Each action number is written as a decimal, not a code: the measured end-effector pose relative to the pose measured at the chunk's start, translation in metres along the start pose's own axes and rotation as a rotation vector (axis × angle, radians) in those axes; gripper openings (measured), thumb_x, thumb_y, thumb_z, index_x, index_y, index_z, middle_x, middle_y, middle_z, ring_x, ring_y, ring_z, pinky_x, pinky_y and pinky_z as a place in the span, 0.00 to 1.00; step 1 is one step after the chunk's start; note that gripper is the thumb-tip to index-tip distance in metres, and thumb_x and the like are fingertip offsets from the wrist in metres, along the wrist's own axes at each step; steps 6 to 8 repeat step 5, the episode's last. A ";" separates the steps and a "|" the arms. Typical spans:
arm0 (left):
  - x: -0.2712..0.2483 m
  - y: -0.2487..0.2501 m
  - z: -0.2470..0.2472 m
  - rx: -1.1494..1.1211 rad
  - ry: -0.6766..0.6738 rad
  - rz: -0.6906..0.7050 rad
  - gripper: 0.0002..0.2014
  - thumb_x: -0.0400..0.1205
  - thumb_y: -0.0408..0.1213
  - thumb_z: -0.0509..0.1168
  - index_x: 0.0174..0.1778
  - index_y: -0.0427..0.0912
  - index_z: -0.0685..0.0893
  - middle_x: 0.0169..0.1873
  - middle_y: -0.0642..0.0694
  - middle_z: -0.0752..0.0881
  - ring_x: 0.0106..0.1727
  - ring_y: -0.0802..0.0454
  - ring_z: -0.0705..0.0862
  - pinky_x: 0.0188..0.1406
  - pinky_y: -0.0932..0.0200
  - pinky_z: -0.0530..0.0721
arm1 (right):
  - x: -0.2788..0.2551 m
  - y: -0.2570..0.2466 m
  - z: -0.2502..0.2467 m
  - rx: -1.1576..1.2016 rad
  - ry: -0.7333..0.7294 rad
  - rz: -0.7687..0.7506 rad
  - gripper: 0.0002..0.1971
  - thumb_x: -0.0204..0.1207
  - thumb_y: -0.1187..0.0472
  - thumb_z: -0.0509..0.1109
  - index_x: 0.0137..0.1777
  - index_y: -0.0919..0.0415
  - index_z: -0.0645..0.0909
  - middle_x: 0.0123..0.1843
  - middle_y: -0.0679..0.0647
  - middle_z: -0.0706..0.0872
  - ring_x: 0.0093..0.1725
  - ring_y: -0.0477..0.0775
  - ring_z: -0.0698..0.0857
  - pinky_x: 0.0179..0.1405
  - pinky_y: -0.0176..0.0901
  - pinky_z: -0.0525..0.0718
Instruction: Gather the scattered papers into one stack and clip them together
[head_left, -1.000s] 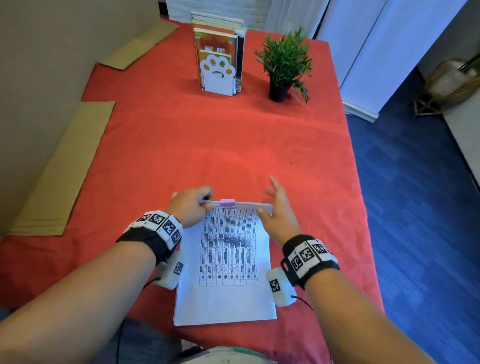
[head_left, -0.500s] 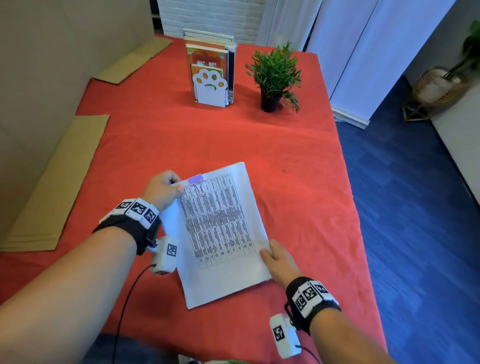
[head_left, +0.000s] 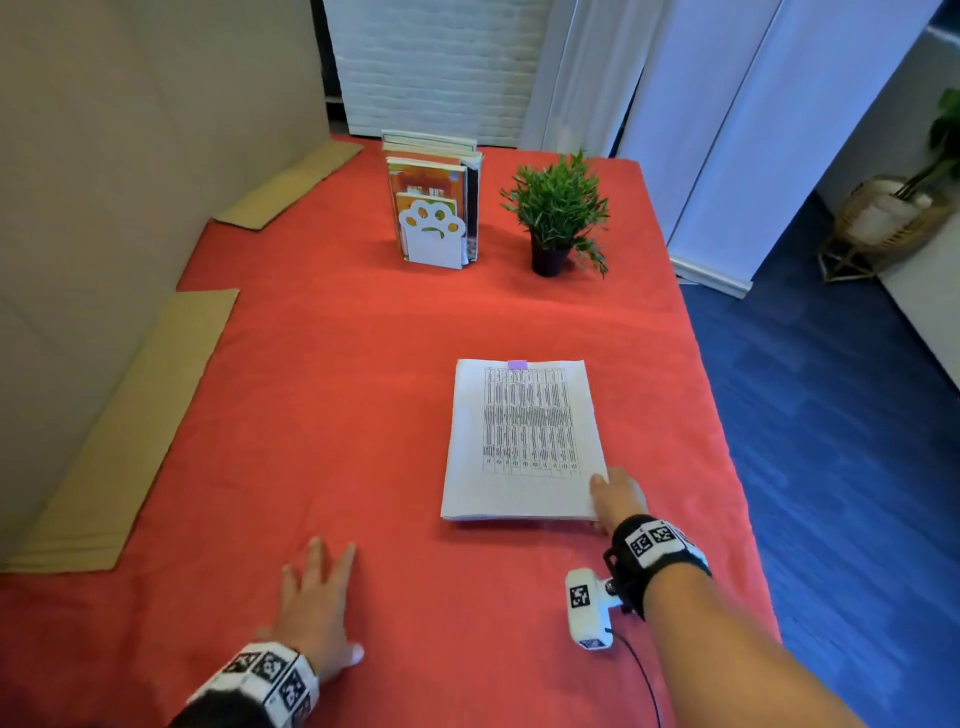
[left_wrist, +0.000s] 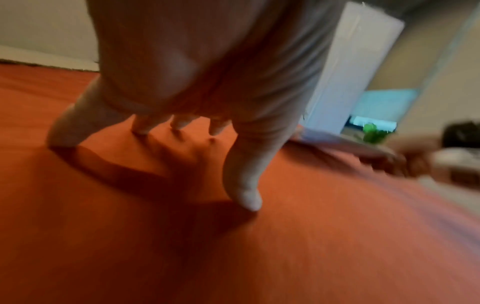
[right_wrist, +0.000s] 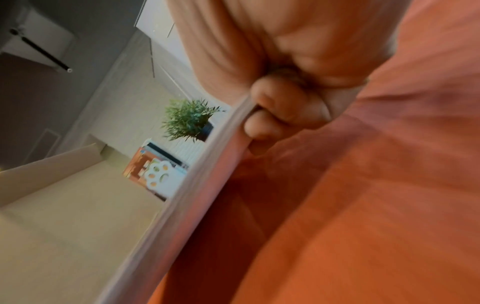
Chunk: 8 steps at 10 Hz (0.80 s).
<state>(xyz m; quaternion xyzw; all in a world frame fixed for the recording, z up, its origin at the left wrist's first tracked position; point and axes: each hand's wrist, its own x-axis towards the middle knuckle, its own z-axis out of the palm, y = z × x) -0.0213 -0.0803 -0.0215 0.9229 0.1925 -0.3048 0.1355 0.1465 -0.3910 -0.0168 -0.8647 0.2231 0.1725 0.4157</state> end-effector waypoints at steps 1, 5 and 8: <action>-0.005 0.002 0.002 0.014 0.000 -0.022 0.59 0.67 0.51 0.75 0.79 0.64 0.33 0.81 0.51 0.29 0.84 0.36 0.39 0.69 0.25 0.69 | 0.023 -0.019 -0.004 -0.055 0.017 -0.021 0.16 0.81 0.67 0.55 0.62 0.75 0.77 0.50 0.70 0.83 0.41 0.64 0.82 0.29 0.41 0.81; 0.002 0.004 -0.003 0.010 -0.004 -0.083 0.57 0.67 0.54 0.72 0.78 0.68 0.33 0.82 0.56 0.31 0.84 0.38 0.41 0.71 0.27 0.66 | 0.049 -0.031 0.005 -0.236 0.136 -0.013 0.26 0.73 0.66 0.61 0.73 0.57 0.70 0.71 0.64 0.72 0.70 0.67 0.72 0.69 0.56 0.71; 0.002 0.004 -0.003 0.010 -0.004 -0.083 0.57 0.67 0.54 0.72 0.78 0.68 0.33 0.82 0.56 0.31 0.84 0.38 0.41 0.71 0.27 0.66 | 0.049 -0.031 0.005 -0.236 0.136 -0.013 0.26 0.73 0.66 0.61 0.73 0.57 0.70 0.71 0.64 0.72 0.70 0.67 0.72 0.69 0.56 0.71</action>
